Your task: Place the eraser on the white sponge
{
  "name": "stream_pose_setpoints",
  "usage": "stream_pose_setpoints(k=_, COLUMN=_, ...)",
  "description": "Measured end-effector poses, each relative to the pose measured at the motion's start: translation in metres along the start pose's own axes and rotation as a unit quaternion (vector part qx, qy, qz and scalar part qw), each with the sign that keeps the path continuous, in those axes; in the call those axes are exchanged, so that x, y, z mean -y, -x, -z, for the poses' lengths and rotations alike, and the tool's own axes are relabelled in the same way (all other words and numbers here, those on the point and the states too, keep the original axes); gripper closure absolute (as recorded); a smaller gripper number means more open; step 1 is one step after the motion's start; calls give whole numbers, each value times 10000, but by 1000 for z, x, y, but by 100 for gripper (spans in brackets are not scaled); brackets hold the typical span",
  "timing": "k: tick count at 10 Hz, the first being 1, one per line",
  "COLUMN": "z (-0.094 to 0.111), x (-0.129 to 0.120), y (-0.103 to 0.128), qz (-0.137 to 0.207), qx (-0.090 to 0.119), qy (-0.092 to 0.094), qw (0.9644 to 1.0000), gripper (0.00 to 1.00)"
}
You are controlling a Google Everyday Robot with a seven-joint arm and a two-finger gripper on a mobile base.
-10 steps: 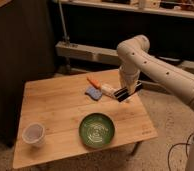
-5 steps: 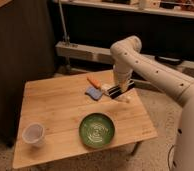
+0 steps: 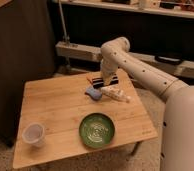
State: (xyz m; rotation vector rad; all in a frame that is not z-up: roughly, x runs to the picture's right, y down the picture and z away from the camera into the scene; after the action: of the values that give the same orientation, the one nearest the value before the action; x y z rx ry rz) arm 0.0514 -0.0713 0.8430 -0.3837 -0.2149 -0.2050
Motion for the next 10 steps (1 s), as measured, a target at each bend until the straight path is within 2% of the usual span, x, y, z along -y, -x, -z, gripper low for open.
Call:
stream_pose_setpoints(k=3, z=-1, x=-1, y=0, qz=-60, qx=0, qy=13, qw=10000, gripper=100)
stream_pose_setpoints(k=5, z=-6, x=-6, y=19, qz=-512, qx=130, qy=-23, qw=9986, gripper=100)
stream_pose_setpoints(k=7, z=-9, x=-19, y=63, qz=-964, qx=264, qy=-207, qw=9948, gripper=100)
stream_pose_setpoints(k=8, z=-12, x=-24, y=78, qz=-1164, qx=213, qy=-344, qw=9924, gripper=100)
stream_pose_setpoints(k=10, z=-20, x=-27, y=105, qz=-1436, qx=-87, qy=-633, qw=9876, gripper=100)
